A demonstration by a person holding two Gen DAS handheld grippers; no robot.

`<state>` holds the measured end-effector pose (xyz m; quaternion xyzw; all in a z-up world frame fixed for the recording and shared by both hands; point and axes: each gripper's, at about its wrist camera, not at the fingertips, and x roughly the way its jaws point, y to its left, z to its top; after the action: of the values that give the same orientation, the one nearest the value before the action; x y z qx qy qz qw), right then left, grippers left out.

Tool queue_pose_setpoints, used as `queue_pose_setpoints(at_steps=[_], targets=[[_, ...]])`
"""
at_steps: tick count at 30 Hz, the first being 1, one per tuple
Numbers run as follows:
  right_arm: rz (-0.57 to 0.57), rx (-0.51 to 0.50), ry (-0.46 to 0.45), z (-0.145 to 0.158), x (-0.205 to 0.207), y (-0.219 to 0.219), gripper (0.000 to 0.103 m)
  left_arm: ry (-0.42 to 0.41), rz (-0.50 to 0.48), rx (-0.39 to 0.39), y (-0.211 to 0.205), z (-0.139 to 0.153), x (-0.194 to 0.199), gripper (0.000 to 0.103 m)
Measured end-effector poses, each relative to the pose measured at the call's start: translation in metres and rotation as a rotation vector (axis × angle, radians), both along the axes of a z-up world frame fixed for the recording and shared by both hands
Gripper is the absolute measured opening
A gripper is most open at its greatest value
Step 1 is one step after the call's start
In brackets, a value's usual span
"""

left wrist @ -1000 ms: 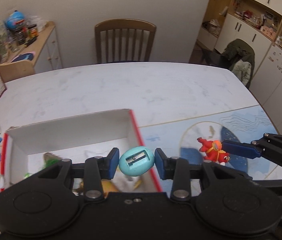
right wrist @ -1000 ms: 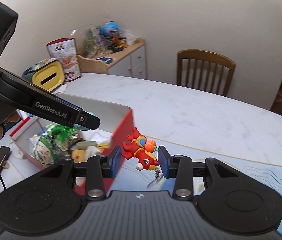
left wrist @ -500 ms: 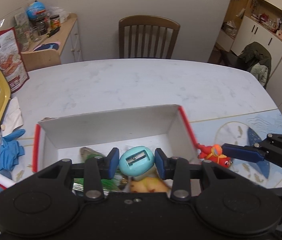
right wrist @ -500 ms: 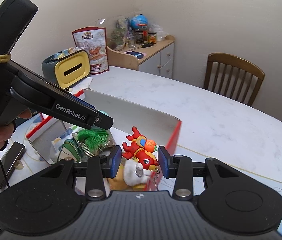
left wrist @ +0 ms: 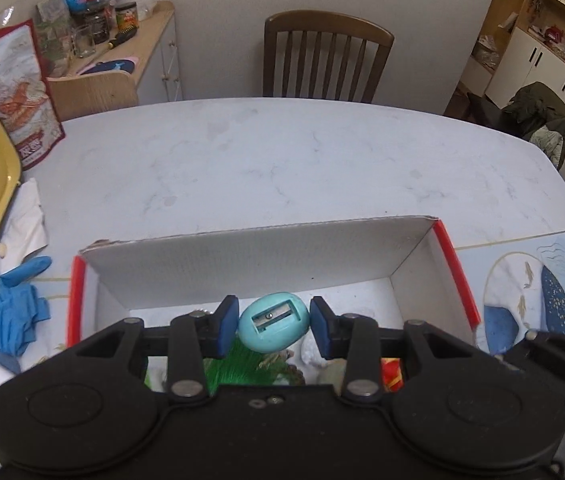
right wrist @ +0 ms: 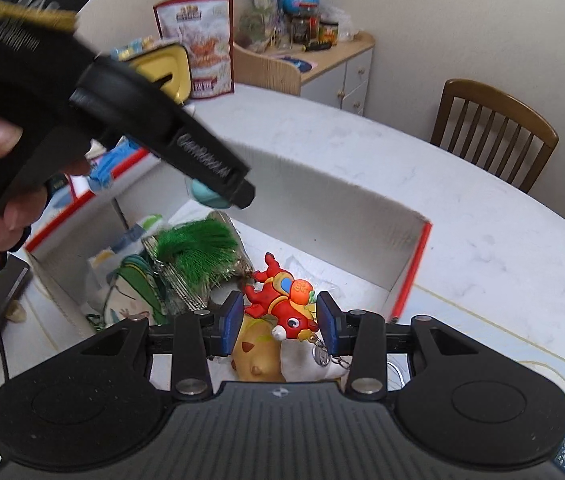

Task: Organize objects
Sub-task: 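Lift and carry the sharpener and fish keychain over the cardboard box, then lower the sharpener and fish keychain into the box and open both tools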

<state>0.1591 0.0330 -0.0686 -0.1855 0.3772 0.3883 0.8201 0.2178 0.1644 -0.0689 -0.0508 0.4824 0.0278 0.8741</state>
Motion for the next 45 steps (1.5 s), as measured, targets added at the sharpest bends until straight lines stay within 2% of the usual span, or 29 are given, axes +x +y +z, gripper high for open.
queue_pose_setpoints(at_steps=[14, 20, 27, 33, 39, 45], targets=[[0.018, -0.078, 0.037, -0.036, 0.002, 0.019, 0.039, 0.102, -0.043, 0.021, -0.008, -0.047, 0.036, 0.037], [0.020, -0.075, 0.043, -0.039, 0.001, 0.018, 0.040, 0.167, -0.066, 0.038, -0.014, -0.062, 0.043, 0.037], [0.012, -0.063, 0.052, -0.036, 0.003, 0.016, 0.040, 0.194, -0.062, 0.043, -0.013, -0.070, 0.049, 0.038], [-0.002, -0.040, 0.062, -0.031, 0.003, 0.013, 0.052, 0.192, -0.042, 0.036, -0.010, -0.069, 0.048, 0.040], [-0.027, -0.005, 0.071, -0.023, 0.006, 0.006, 0.053, 0.166, -0.040, 0.022, -0.011, -0.058, 0.035, 0.042], [-0.053, 0.035, 0.074, -0.013, 0.008, -0.003, 0.053, 0.111, -0.042, 0.009, -0.009, -0.034, 0.014, 0.045]])
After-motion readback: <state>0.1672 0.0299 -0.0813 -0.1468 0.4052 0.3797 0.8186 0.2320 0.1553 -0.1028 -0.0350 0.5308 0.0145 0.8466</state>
